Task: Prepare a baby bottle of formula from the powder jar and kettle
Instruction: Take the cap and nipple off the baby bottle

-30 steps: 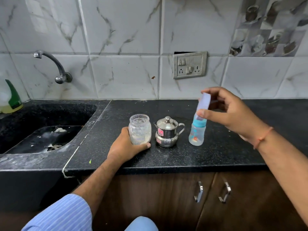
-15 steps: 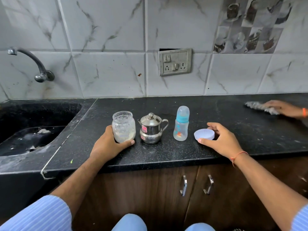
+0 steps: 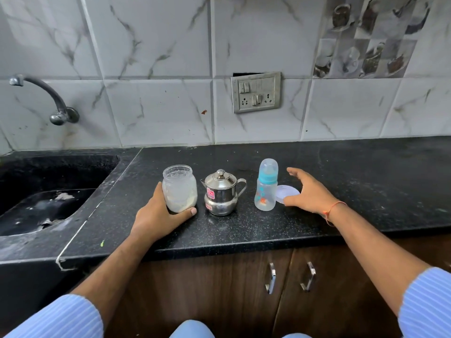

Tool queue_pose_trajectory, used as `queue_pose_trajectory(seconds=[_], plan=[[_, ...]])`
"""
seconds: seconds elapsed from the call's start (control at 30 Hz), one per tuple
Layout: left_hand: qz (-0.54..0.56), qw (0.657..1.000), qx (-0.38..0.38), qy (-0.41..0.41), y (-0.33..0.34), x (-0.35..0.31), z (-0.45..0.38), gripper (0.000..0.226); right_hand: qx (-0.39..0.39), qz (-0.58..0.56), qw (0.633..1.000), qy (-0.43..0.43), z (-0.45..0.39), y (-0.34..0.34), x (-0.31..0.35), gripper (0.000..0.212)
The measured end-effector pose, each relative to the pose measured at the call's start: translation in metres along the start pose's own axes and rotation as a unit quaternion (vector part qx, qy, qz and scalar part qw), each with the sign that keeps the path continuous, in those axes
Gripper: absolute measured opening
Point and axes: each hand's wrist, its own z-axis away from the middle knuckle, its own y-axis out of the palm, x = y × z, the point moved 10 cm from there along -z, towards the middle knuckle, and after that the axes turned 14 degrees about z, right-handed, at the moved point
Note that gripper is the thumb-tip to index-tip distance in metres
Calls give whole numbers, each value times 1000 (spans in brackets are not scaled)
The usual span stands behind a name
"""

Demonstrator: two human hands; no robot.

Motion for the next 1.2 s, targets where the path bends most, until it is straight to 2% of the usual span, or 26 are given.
queue_pose_trajectory(seconds=[0.1, 0.2, 0.27, 0.33, 0.43, 0.53, 0.67, 0.73, 0.8, 0.9, 1.0, 1.1, 1.2], plan=[[49, 999, -2, -3, -1, 5, -3, 102, -20, -6, 998, -64, 3, -14, 26, 100], [121, 993, -9, -4, -5, 6, -2, 133, -31, -26, 996, -81, 4, -19, 47, 99], [156, 987, -31, 27, -12, -2, 4, 133, -39, -42, 995, -78, 3, -20, 57, 95], [166, 982, -61, 64, -20, -8, 12, 124, -49, -40, 995, -75, 2, -21, 64, 82], [138, 975, -122, 127, -34, -14, 23, 97, -72, -6, 995, -69, 4, -26, 70, 60], [91, 966, -165, 177, -42, -26, 36, 71, -76, 9, 994, -73, 15, -29, 77, 54], [98, 948, -198, 231, -44, -39, 49, 50, -73, 19, 993, -96, 35, -25, 92, 54], [128, 938, -172, 271, -38, -46, 54, 39, -62, 13, 992, -109, 43, -19, 103, 55], [172, 935, -110, 291, -24, -53, 59, 33, -49, 7, 991, -125, 48, -12, 118, 56], [190, 939, -17, 285, 1, -59, 61, 50, -35, 9, 988, -151, 51, -2, 142, 56], [163, 950, 51, 262, 22, -63, 61, 62, -21, 14, 986, -165, 53, 7, 164, 54], [121, 960, 89, 238, 34, -66, 58, 58, -20, 17, 984, -178, 52, 13, 181, 55], [81, 964, 88, 237, 39, -68, 52, 53, -17, 18, 982, -189, 52, 18, 192, 58]])
